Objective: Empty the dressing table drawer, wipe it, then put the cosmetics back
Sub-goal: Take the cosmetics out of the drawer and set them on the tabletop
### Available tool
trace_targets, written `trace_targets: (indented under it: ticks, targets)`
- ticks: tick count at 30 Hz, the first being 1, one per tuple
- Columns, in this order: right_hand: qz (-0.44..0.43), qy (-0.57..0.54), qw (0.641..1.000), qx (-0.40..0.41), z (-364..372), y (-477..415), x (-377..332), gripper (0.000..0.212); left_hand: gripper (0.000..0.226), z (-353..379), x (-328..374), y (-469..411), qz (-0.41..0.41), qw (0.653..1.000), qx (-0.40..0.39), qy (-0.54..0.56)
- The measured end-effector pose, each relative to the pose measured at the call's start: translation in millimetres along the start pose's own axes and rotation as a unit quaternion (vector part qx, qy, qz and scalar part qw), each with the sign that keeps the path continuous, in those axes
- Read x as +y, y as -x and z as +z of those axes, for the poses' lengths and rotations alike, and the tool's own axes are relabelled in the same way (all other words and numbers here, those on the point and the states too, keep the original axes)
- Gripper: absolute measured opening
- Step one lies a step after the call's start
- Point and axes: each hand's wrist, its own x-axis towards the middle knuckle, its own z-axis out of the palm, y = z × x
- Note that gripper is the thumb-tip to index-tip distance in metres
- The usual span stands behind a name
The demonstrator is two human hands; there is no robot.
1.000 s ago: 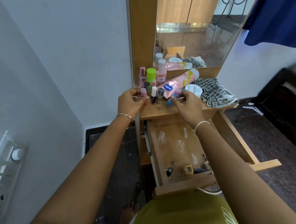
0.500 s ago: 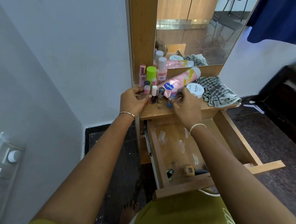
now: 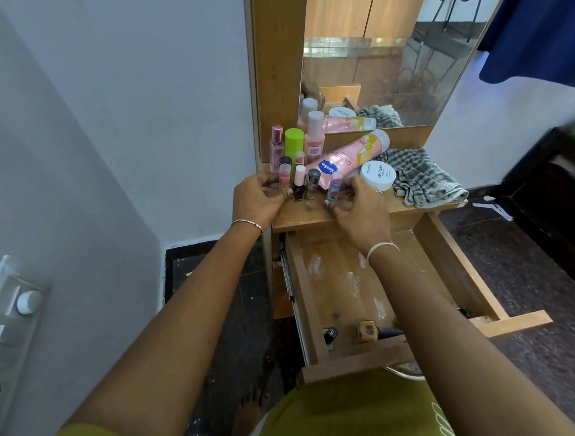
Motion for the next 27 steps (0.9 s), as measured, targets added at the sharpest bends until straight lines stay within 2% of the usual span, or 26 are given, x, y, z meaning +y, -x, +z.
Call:
trace_targets:
  ticks: [7, 9, 12, 14, 16, 18, 21, 27]
  targets:
    - [0.007, -0.008, 1.0, 0.016, -10.1, 16.0, 7.7, 0.03, 0.032, -5.2, 3.5, 25.2, 0.012, 0.998, 0.064, 0.003]
    - [0.013, -0.011, 1.0, 0.018, -16.3, 27.3, 13.7, 0.032, 0.029, -5.3, 3.5, 41.4, 0.016, 1.0, 0.025, 0.005]
    - [0.036, -0.02, 0.998, -0.044, -29.5, 47.3, 26.8, 0.029, 0.025, -3.2, 5.8, 67.2, 0.035, 0.993, -0.115, -0.006]
    - [0.04, -0.001, 0.991, -0.13, -37.0, 58.0, 36.4, 0.028, 0.029, 0.4, 5.9, 79.9, 0.053, 0.967, -0.247, -0.037]
    - [0.049, 0.014, 0.969, -0.243, -42.8, 68.0, 42.6, 0.027, 0.038, 7.4, 4.9, 91.0, 0.066, 0.923, -0.369, -0.083]
    - [0.06, 0.047, 0.938, -0.337, -47.8, 76.4, 46.0, 0.028, 0.046, 15.5, 4.3, 101.0, 0.084, 0.877, -0.44, -0.171]
    - [0.06, 0.12, 0.9, -0.415, -51.6, 84.6, 49.2, 0.029, 0.044, 23.9, 9.4, 114.9, 0.117, 0.829, -0.458, -0.297]
    - [0.047, 0.236, 0.863, -0.445, -49.2, 95.6, 60.7, 0.018, 0.037, 32.6, 19.4, 129.1, 0.16, 0.807, -0.425, -0.378]
